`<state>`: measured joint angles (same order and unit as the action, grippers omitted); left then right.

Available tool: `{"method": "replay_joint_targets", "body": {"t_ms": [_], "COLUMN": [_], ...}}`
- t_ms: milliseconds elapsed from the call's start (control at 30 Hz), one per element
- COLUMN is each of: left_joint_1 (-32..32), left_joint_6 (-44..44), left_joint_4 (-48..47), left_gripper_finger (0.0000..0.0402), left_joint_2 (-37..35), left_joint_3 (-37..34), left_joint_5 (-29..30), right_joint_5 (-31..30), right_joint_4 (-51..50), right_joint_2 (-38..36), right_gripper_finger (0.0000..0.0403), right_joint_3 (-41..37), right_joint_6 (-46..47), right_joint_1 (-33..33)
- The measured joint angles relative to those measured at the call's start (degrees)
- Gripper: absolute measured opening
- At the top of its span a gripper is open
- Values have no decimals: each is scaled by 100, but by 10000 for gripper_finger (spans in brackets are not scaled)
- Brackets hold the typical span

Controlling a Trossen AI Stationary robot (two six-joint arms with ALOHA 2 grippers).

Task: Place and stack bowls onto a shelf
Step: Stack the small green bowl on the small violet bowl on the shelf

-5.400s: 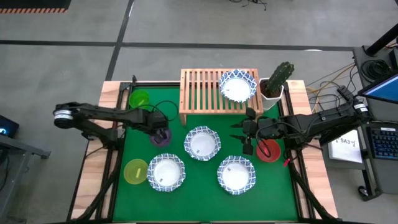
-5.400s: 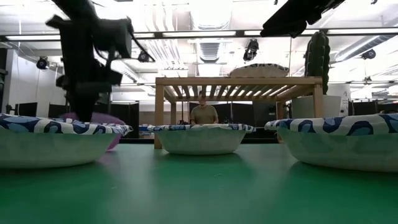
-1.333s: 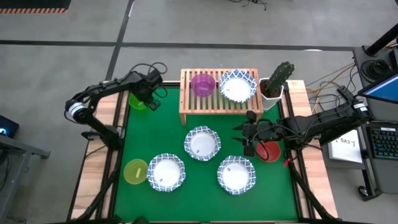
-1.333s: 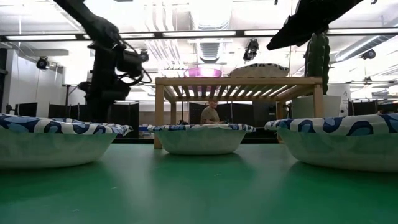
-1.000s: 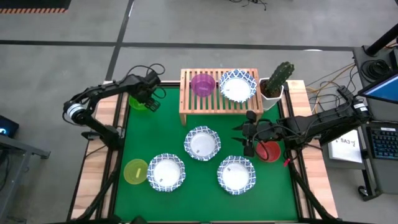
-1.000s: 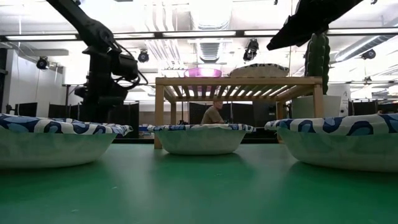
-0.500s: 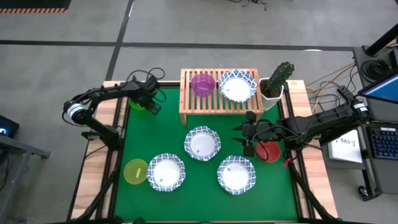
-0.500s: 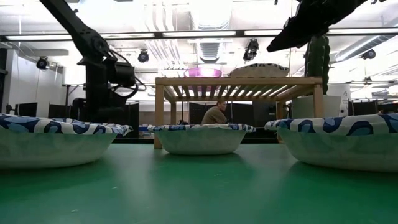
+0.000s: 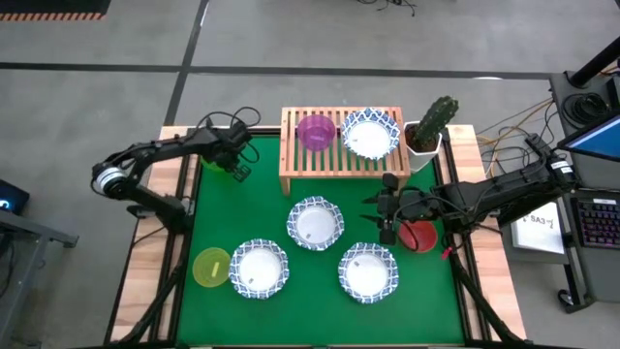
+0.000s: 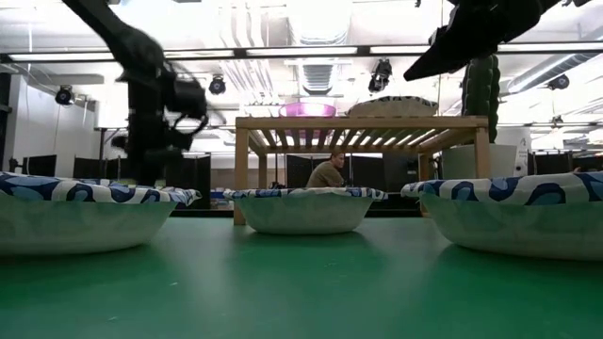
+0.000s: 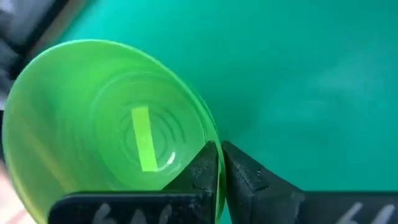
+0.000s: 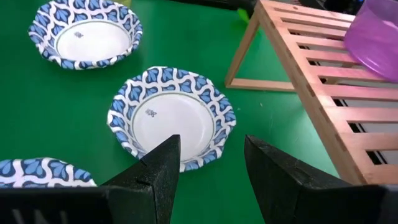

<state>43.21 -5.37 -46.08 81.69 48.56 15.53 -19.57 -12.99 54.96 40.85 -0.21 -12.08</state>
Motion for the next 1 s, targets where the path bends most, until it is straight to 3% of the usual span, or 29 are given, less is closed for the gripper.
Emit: {"method": "replay_joint_targets", "body": {"t_ms": [267,500,700,900,1000], "left_joint_1": [-1070,-2196,-2898,-3033,-3033], "left_joint_6": [-103,297,1108,1713,1912], "left_joint_4": [-551,162,1220,1810,1884], "left_gripper_finger": [0,0,0,0,0], "left_joint_2": [-1092,-1708,-1685,-1231,-898], "left_joint_3": [972,1638,2102,2510,2789], "left_joint_5": [348,345,-139,-1096,-1253], "right_joint_5": [2,4,7,160,180], "right_joint_4": [255,262,265,259,260], "right_joint_2": [-23,-142,-354,-393,-393], "right_gripper_finger": [168,168,168,168,168], "right_joint_3": [-4,-4,-4,-115,-184], "right_joint_6": [-391,-391,-448,-432,-365], "right_joint_1": [1,1,1,-4,-4]}}
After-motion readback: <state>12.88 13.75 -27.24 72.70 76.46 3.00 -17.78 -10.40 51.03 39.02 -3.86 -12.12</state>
